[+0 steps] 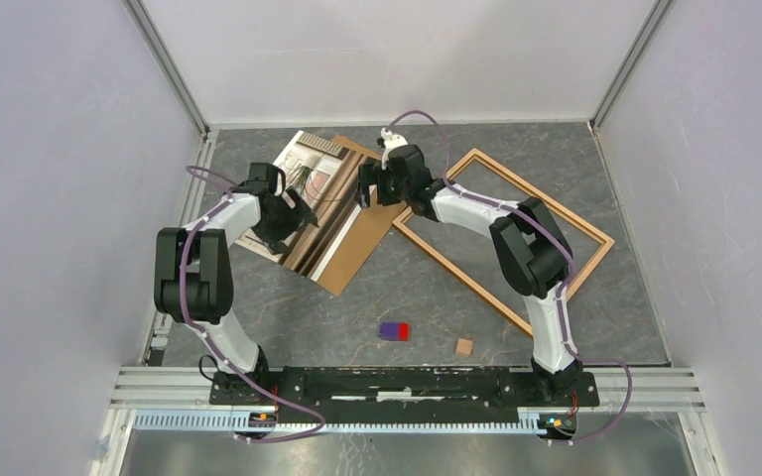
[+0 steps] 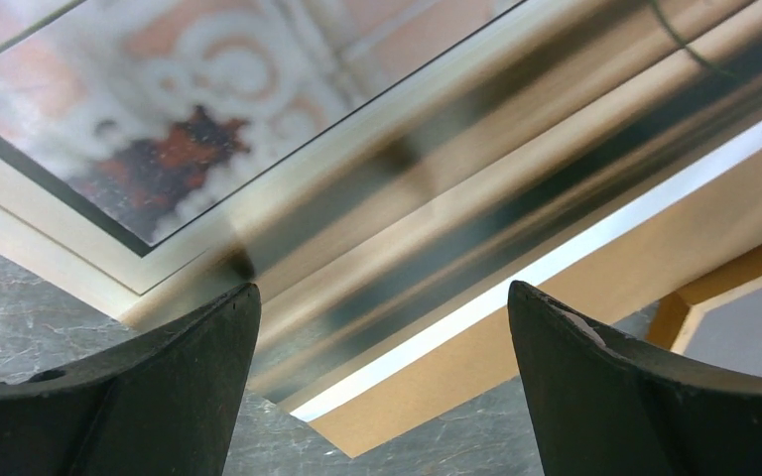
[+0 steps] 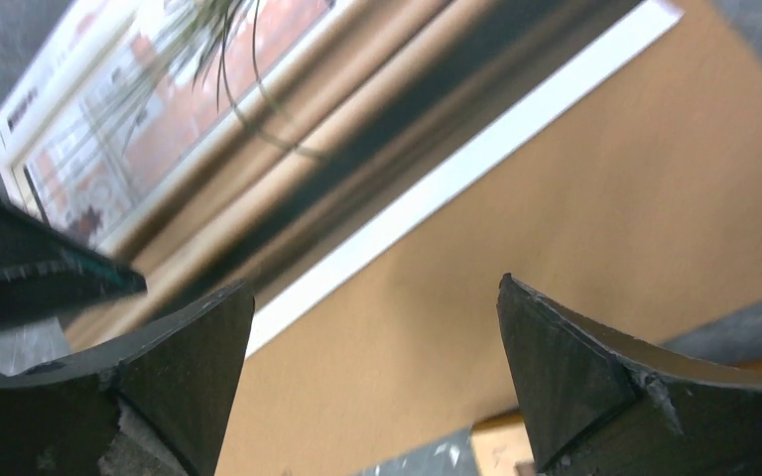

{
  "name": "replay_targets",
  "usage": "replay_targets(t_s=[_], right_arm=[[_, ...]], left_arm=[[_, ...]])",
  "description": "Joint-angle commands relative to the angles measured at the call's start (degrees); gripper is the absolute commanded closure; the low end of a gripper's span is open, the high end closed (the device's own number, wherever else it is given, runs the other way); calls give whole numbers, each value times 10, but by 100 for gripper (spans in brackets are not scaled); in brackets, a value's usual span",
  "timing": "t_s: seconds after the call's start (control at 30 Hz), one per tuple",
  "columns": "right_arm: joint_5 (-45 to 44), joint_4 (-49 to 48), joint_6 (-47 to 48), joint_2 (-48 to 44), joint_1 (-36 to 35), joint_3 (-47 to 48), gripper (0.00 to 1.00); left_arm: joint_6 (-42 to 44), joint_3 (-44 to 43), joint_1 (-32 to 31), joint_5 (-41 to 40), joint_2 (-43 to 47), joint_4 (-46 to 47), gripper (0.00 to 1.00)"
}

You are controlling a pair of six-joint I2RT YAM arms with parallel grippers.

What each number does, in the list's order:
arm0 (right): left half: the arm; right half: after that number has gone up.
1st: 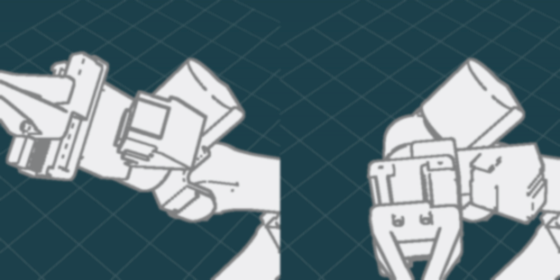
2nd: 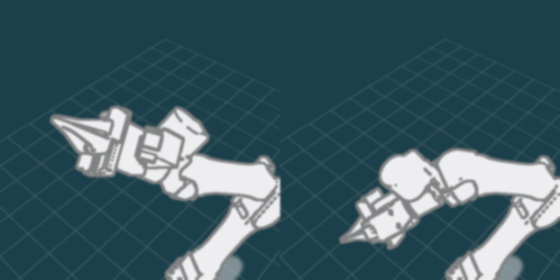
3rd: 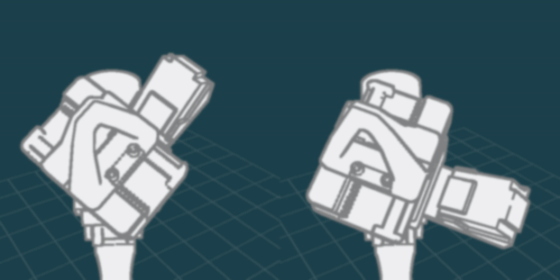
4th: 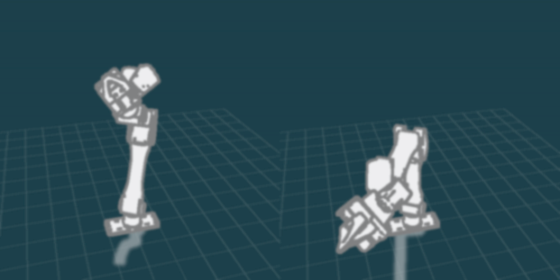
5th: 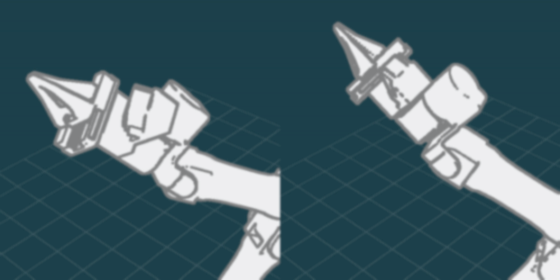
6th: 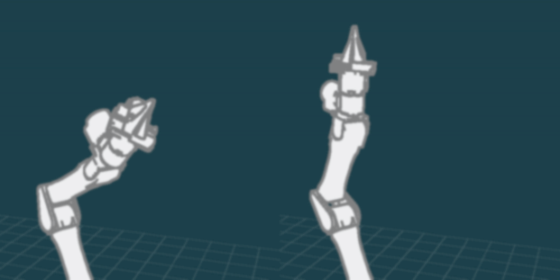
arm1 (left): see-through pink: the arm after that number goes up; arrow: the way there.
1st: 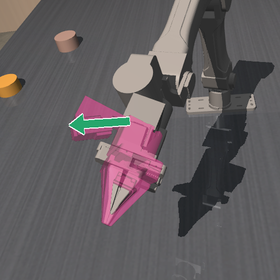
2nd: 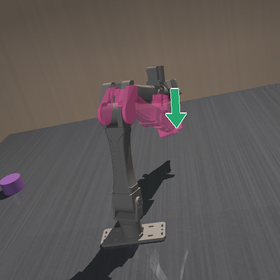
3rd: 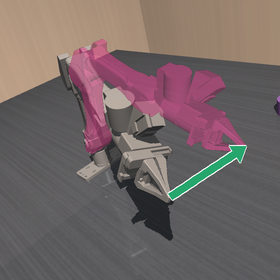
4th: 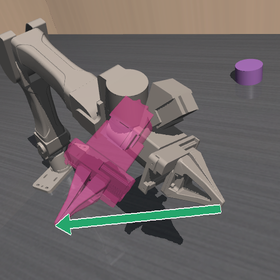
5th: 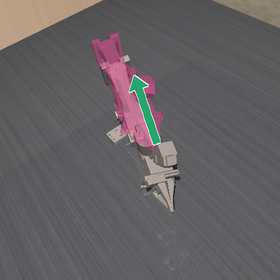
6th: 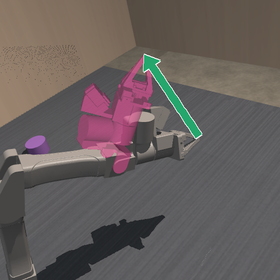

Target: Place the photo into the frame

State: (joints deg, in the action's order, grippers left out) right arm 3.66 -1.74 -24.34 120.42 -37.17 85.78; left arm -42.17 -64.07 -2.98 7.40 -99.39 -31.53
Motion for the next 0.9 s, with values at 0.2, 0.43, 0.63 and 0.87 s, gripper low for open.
replay_targets(t_s=[0.2,0.43,0.63,0.87], right_arm=[[52,-35,-52,100,33,117,2],[105,1,-59,75,20,94,2],[115,-36,-57,5,11,6,2],[171,-83,-62,35,-24,24,2]], left_arm=[[-21,80,1,10,2,-4,0],[22,103,-4,-12,82,-36,0],[79,-10,14,-44,107,-33,0],[135,-107,102,-58,58,75,0]])
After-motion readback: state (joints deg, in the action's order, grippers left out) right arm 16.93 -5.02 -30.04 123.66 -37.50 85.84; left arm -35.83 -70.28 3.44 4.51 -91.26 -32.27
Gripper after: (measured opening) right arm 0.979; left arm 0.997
